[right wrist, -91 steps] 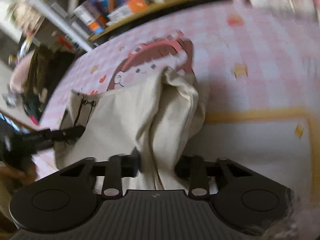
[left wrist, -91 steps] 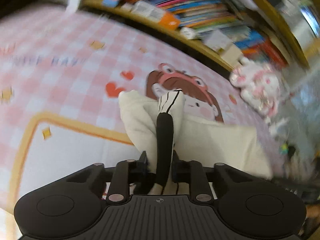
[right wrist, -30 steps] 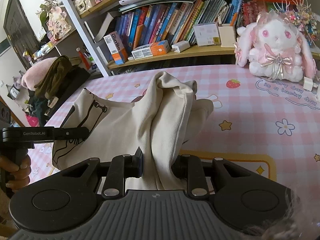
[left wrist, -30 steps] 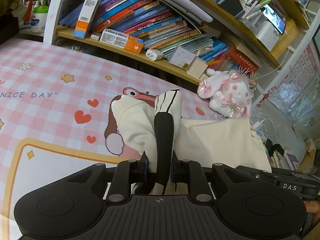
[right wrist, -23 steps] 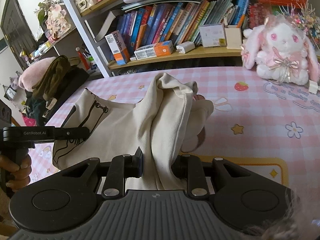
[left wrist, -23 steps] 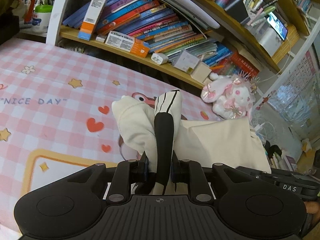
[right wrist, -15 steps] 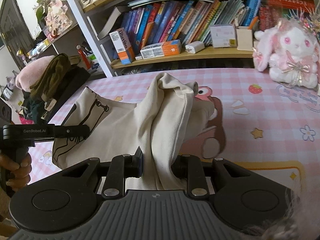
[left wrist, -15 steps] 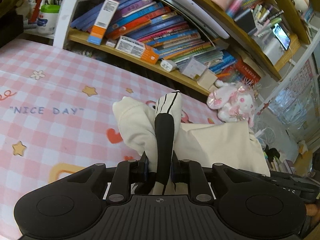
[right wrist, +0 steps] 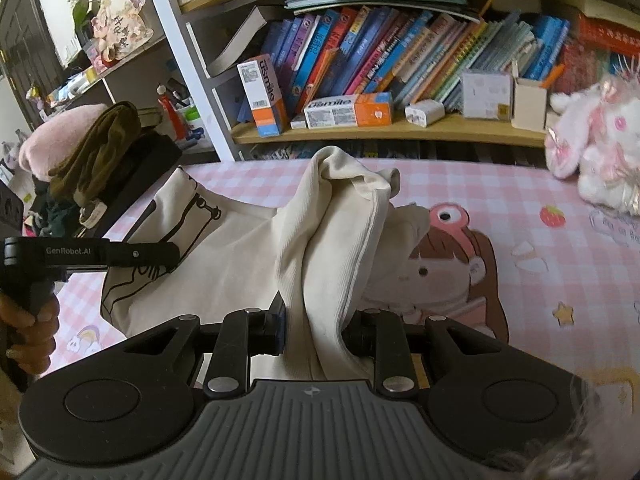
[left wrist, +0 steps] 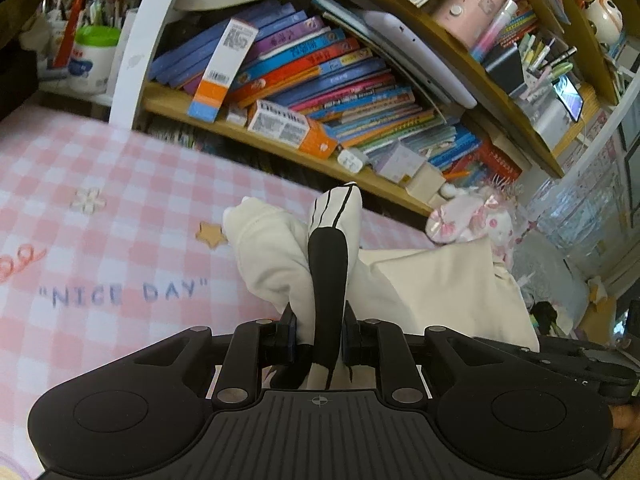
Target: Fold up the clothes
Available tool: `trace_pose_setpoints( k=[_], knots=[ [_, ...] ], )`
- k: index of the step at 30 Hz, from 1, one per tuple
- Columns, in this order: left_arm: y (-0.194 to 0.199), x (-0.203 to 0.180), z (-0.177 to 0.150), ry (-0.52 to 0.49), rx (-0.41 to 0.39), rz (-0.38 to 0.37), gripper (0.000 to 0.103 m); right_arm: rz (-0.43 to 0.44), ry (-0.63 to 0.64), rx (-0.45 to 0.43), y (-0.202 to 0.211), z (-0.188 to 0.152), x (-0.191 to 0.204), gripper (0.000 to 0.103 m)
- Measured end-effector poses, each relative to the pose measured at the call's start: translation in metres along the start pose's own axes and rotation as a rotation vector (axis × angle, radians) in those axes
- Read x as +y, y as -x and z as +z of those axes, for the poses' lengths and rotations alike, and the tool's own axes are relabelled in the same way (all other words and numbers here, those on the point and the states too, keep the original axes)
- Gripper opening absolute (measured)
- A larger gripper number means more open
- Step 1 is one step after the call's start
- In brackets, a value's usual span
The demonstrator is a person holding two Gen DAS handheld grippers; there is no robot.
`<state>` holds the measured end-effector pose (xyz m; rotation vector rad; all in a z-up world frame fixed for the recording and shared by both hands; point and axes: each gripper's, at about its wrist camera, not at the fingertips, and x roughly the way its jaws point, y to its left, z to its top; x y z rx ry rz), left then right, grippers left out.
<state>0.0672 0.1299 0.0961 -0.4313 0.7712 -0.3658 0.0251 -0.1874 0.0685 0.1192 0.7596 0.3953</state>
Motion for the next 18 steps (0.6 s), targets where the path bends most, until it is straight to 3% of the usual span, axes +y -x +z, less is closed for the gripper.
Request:
trace_pose_setpoints(
  k=[18],
  knots=[
    [-0.089,0.027,0.074,0.037,-0.026,0.012,0.018,-0.024,0.055,-0.03,-0.082,0.078,-0.041,0.022]
  ],
)
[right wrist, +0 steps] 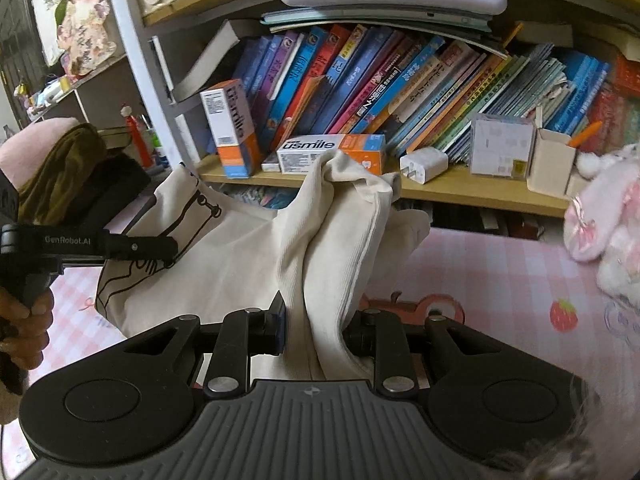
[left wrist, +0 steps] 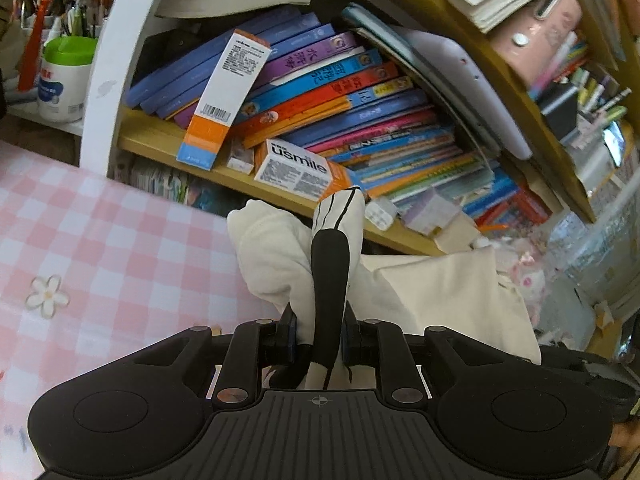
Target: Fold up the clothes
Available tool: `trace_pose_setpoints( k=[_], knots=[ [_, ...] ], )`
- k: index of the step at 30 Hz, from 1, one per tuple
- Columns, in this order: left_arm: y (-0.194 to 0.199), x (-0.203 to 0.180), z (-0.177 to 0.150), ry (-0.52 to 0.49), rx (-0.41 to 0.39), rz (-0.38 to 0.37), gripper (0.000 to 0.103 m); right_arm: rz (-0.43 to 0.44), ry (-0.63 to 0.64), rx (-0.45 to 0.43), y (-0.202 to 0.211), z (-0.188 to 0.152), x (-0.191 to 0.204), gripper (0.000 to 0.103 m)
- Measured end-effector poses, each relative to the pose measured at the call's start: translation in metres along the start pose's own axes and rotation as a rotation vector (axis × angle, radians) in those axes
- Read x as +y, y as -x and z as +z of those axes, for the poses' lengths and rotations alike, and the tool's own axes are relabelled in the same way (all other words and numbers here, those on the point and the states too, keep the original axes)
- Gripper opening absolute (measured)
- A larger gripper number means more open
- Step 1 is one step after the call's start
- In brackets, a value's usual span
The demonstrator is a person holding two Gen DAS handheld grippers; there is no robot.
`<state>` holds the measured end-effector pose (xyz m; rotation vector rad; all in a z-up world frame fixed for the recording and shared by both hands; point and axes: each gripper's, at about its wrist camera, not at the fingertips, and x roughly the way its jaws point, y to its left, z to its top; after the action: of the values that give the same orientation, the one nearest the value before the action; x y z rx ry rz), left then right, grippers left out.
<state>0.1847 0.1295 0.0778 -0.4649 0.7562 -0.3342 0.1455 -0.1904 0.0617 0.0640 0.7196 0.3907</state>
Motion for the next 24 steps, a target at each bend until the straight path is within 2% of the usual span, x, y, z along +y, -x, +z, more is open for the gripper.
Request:
trace_pose_setpoints(
  k=[11,14,17,21,24],
  knots=[
    [-0.062,0.007,0.023,0.017,-0.019,0.016,0.018,0.033,0.0,-0.02,-0.063,0.022,-0.057,0.022],
    [-0.071,0.013,0.027,0.039,-0.033,0.007,0.018,0.057,-0.012,-0.034,-0.076,0.023,-0.071,0.022],
    [-0.079,0.015,0.028,0.021,-0.044,0.007,0.018,0.081,-0.033,-0.044,-0.086,0.022,-0.082,0.022],
    [-0.086,0.023,0.025,0.025,-0.037,0.025,0.019,0.095,-0.064,-0.026,-0.097,0.019,-0.091,0.023],
    [-0.092,0.034,0.02,0.057,-0.025,0.047,0.024,0.102,-0.095,-0.01,-0.105,0.013,-0.098,0.024]
  ],
)
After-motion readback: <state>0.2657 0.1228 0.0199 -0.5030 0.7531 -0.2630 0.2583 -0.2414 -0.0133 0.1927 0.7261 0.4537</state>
